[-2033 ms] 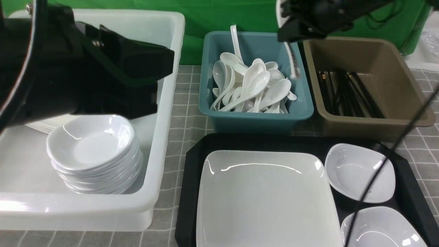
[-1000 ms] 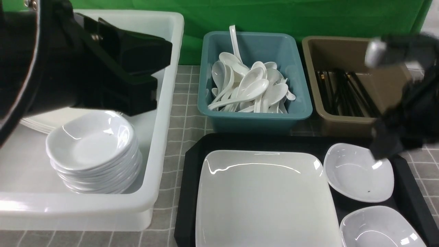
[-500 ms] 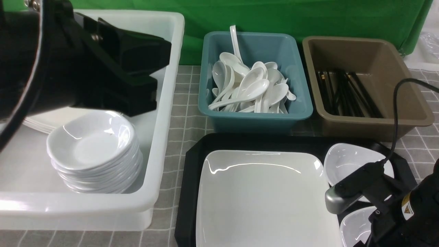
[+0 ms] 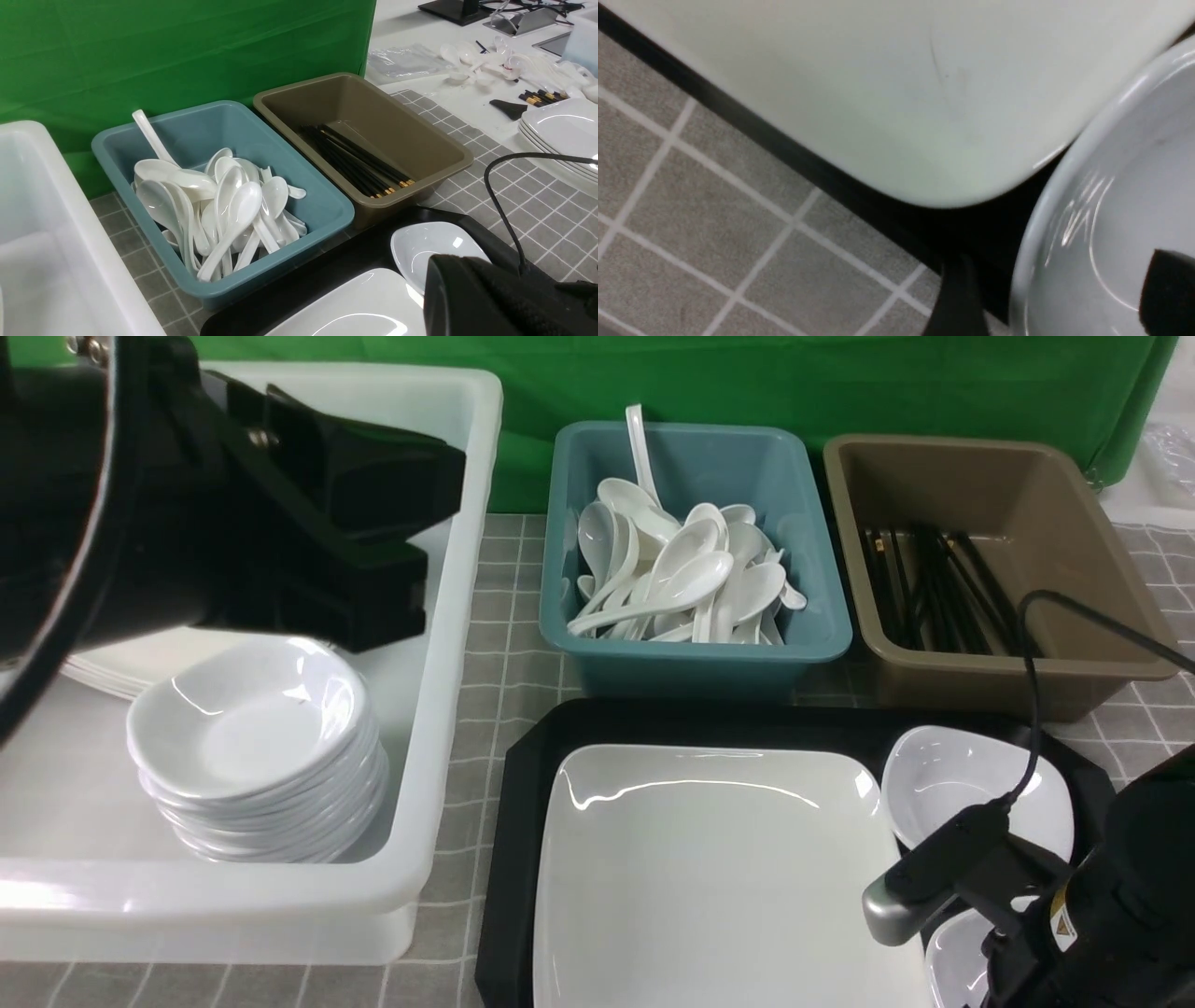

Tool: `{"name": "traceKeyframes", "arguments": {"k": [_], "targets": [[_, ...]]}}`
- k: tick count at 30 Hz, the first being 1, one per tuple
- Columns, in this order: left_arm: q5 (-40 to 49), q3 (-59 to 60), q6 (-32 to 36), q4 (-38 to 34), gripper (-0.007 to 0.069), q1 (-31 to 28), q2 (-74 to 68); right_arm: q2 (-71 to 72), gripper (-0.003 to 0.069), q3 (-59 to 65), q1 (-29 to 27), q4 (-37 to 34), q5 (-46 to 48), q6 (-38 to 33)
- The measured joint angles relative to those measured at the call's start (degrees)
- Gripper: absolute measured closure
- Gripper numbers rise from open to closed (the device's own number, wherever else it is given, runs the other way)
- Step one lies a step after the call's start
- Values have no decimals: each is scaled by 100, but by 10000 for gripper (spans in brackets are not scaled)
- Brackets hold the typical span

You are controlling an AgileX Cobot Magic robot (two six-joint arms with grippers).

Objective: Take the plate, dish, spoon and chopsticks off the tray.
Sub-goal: Use the right arm to grab a small plate from the dinner plate

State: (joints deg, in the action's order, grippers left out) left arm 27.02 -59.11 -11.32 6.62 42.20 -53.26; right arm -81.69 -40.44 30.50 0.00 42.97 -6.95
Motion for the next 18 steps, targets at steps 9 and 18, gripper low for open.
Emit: {"name": "traceKeyframes", "arguments": {"k": [9, 18], "targets": [[0, 0, 66, 173, 620, 0, 0, -380, 183, 5, 0, 0, -202, 6], [6, 0, 66, 178, 620, 0, 0, -333, 479, -212, 0, 0, 264, 31]]}}
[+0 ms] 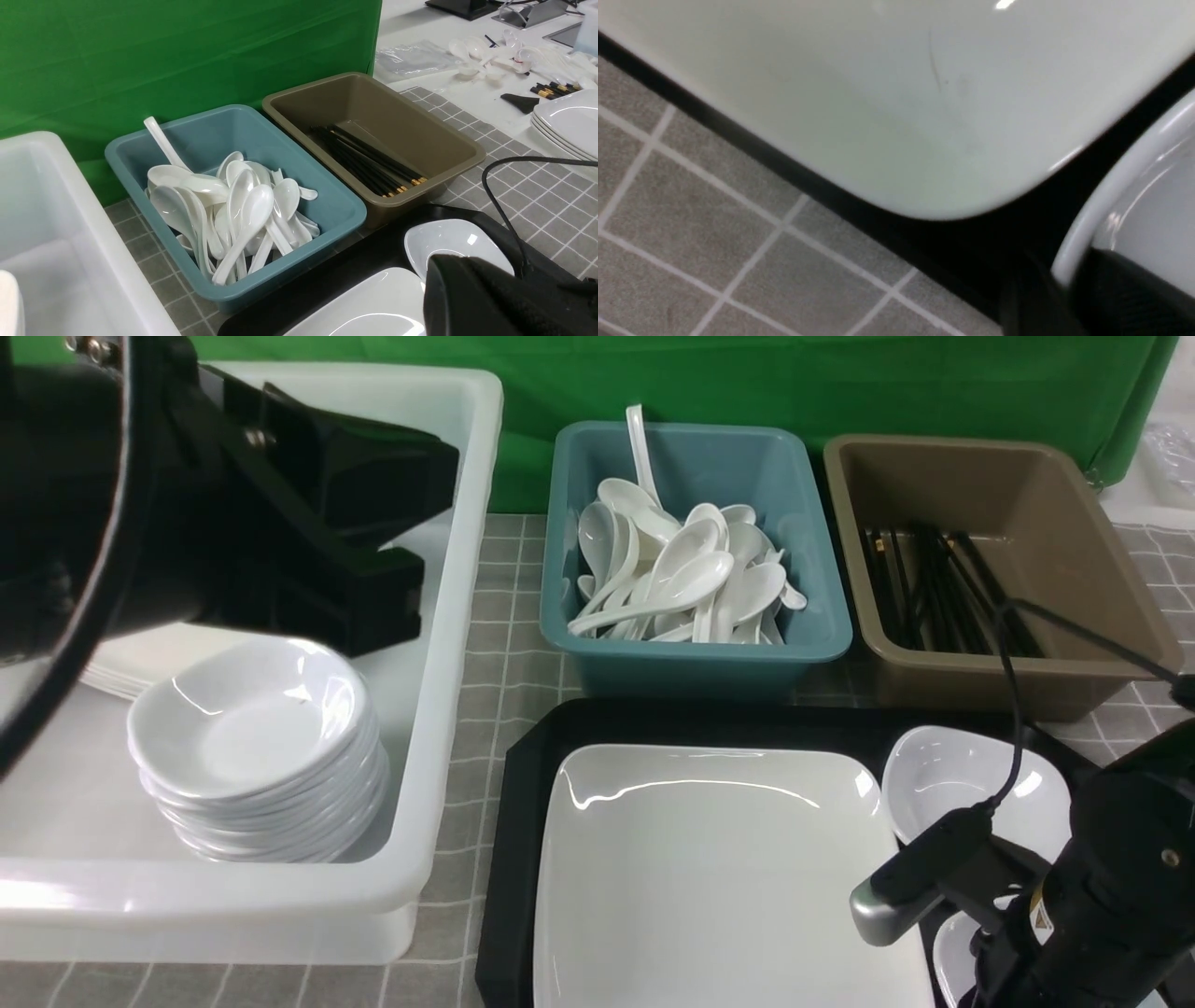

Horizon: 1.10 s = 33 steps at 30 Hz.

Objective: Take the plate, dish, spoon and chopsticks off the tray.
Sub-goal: Use the right arm to grab a small plate from the dinner plate, then use the right arm to put the small plate into the large storage box on the left

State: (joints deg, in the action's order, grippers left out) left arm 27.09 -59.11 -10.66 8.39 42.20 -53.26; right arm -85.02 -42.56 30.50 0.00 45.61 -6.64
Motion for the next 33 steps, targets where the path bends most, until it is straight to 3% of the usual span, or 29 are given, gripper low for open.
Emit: {"name": "traceKeyframes", "arguments": {"k": [8, 15, 19, 22, 27, 33], "targets": [[6, 0, 0, 121, 620, 0, -2, 787, 588, -851, 0, 0, 1098, 196], [46, 0, -910, 1480, 620, -192, -2, 1548, 593, -2083, 0, 0, 1015, 254], [217, 0, -1486, 1783, 620, -948, -9, 1348, 593, -3173, 0, -320, 886, -120], [445, 0, -1660, 1601, 620, -1738, -9, 912, 593, -3941, 60, -1285, 820, -941], [1094, 0, -1643, 1134, 620, -3056, -9, -219, 593, -5384, 720, -2053, 723, -1671], [1307, 0, -549, -117, 620, -3964, 276, -1418, 593, -6642, 1576, -2138, 475, -1972]]}}
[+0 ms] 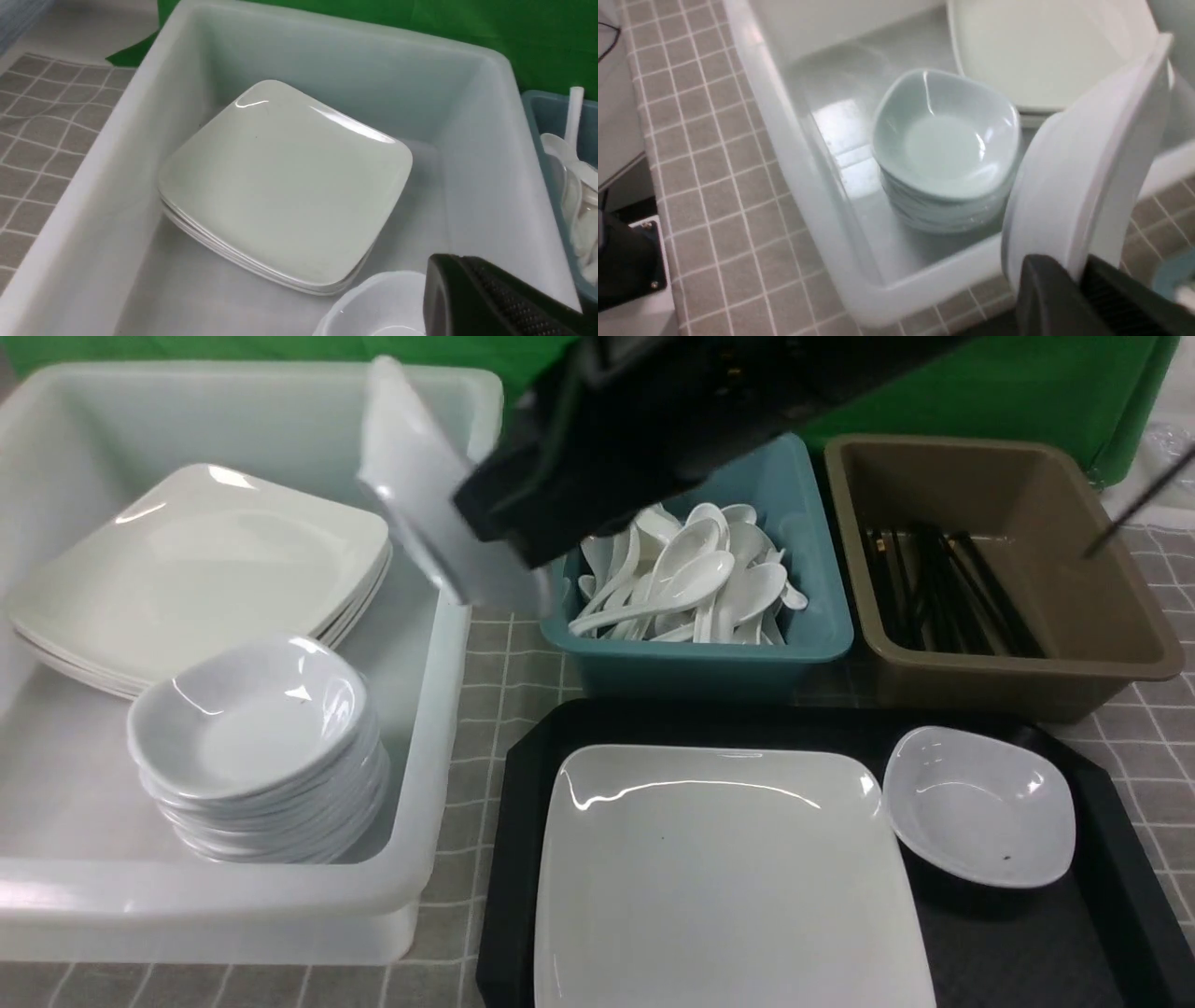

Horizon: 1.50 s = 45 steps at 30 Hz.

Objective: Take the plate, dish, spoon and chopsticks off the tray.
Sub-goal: Use the right arm to put the small plate into the large storage box on the left, then use the right arm to grab a small plate from the dinner plate

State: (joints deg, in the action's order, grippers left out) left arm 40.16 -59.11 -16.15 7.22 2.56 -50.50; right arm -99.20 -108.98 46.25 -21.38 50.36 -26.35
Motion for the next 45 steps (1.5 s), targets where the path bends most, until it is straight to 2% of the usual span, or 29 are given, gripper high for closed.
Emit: {"name": "traceKeyframes", "arguments": {"k": [2, 6, 13, 19, 22, 24, 28, 31, 34, 36, 38, 40, 42, 45], "targets": [[204, 0, 365, -472, 620, -76, 114, -310, 593, -266, 205, -7, -109, -85], [1046, 0, 510, -809, 620, -82, 182, -946, 593, -604, 556, 288, -405, -279], [1599, 0, 172, -334, 620, -82, 105, -1503, 593, -641, 920, 762, -1003, -616], [1809, 0, 139, -255, 620, -82, 105, -1787, 573, -668, 954, 844, -1344, -698], [1809, 0, 139, -232, 620, -82, 105, -1856, 499, -672, 967, 871, -1416, -730], [1809, 0, 139, -232, 620, -82, 105, -1866, 403, -674, 987, 891, -1396, -730], [1809, 0, 145, -232, 620, -82, 105, -1866, 269, -679, 1006, 891, -1232, -742], [1803, 0, 316, -275, 620, -82, 105, -1813, 248, -679, 1006, 1067, -908, -683], [1784, 0, 681, -495, 620, -82, 96, -1604, 285, -679, 996, 1822, -368, -170], [1711, 0, 1092, -957, 620, -82, 24, -1256, 407, -679, 924, 2996, 256, 525], [1693, 0, 1538, -1481, 620, -82, -133, -923, 541, -686, 734, 3752, 791, 950], [1693, 0, 1887, -1904, 620, -82, -327, -672, 597, -705, 371, 4103, 1324, 1208], [1709, 0, 2222, -2348, 620, -82, -635, -312, 623, -563, -216, 3945, 1645, 1374], [1746, 0, 2435, -2583, 620, -82, -986, 186, 628, 106, -1278, 2914, 1645, 1324]]}}
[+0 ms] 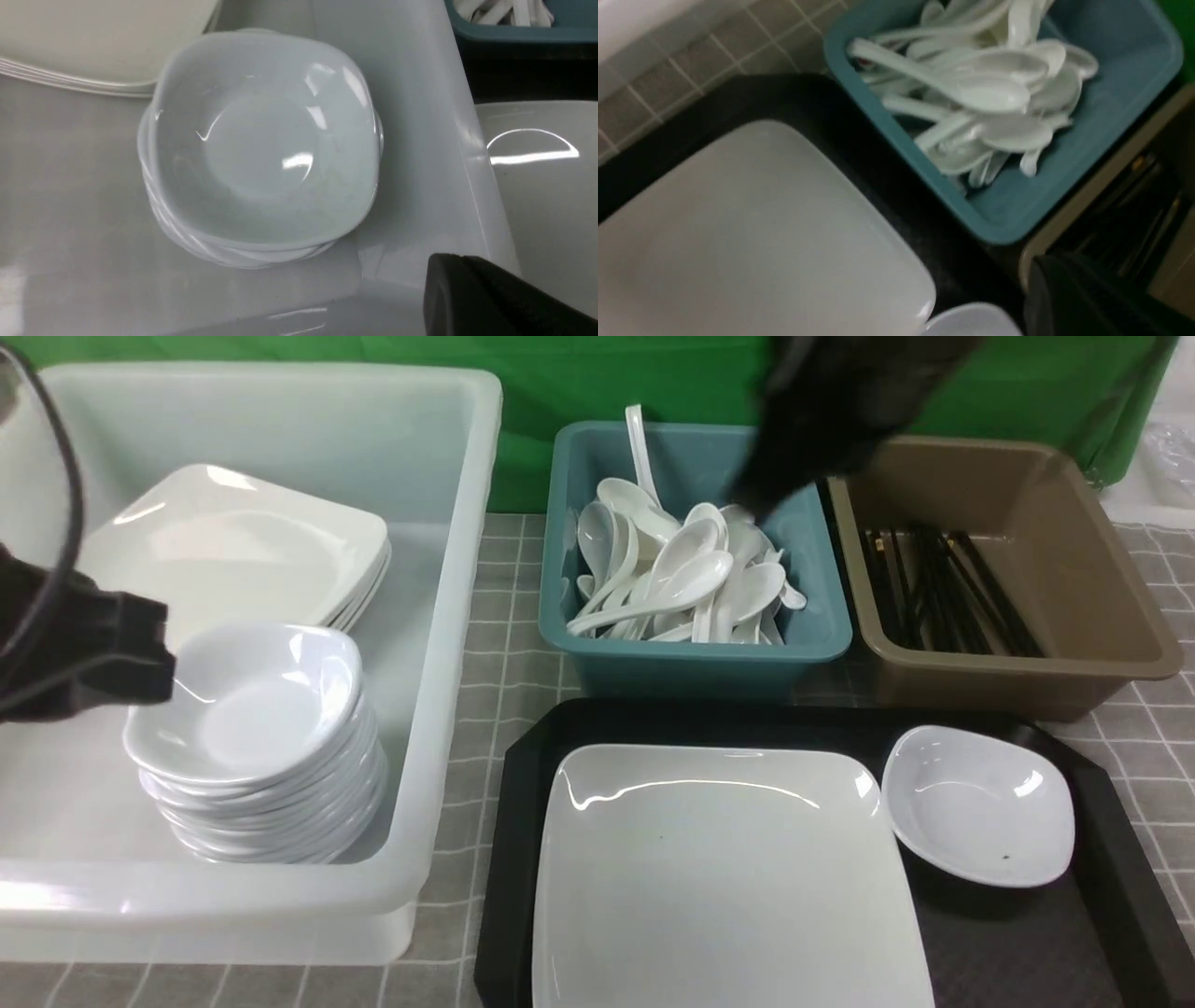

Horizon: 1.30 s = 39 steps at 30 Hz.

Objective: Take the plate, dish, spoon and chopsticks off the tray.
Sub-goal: Use the right arm to grab a small plate from the dinner plate

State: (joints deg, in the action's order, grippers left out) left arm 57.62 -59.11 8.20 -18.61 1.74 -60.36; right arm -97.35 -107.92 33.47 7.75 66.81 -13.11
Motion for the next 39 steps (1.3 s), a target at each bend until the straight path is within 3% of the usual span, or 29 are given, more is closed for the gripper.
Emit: {"name": "traceKeyframes", "arguments": {"k": [2, 3, 5, 8, 11, 14, 16, 31, 33, 37, 39], "targets": [[0, 0, 56, -31, 620, 66, -155, 272, 620, 706, -651, -545, -6, -84], [0, 0, 56, -31, 620, 66, -170, 296, 617, 782, -709, -545, -6, -97], [-24, 0, 72, -31, 620, 268, -301, 460, 570, 1664, -1303, -811, -16, -241], [-145, 0, 78, -38, 620, 651, -459, 477, 445, 2830, -1734, -878, -98, -451], [-263, 0, 78, -43, 620, 1065, -673, 461, 241, 3898, -1859, -872, -947, -809], [-292, 0, 78, -59, 620, 1252, -795, 448, 118, 4471, -1861, -872, -1840, -964], [-357, 0, 82, -66, 620, 1269, -841, 401, 76, 4654, -1861, -867, -2234, -1018], [-524, 0, 82, -66, 620, 1269, -884, -357, 119, 4812, -1706, -775, -2642, -1176], [-512, 0, 82, -66, 620, 1269, -884, -393, 174, 4812, -1706, -775, -2655, -1181], [-456, 0, 82, -66, 620, 1269, -884, -441, 403, 4804, -1682, -689, -2741, -1201], [-456, 0, 82, -71, 620, 1269, -884, -390, 454, 4788, -1620, -648, -2739, -1201]]}}
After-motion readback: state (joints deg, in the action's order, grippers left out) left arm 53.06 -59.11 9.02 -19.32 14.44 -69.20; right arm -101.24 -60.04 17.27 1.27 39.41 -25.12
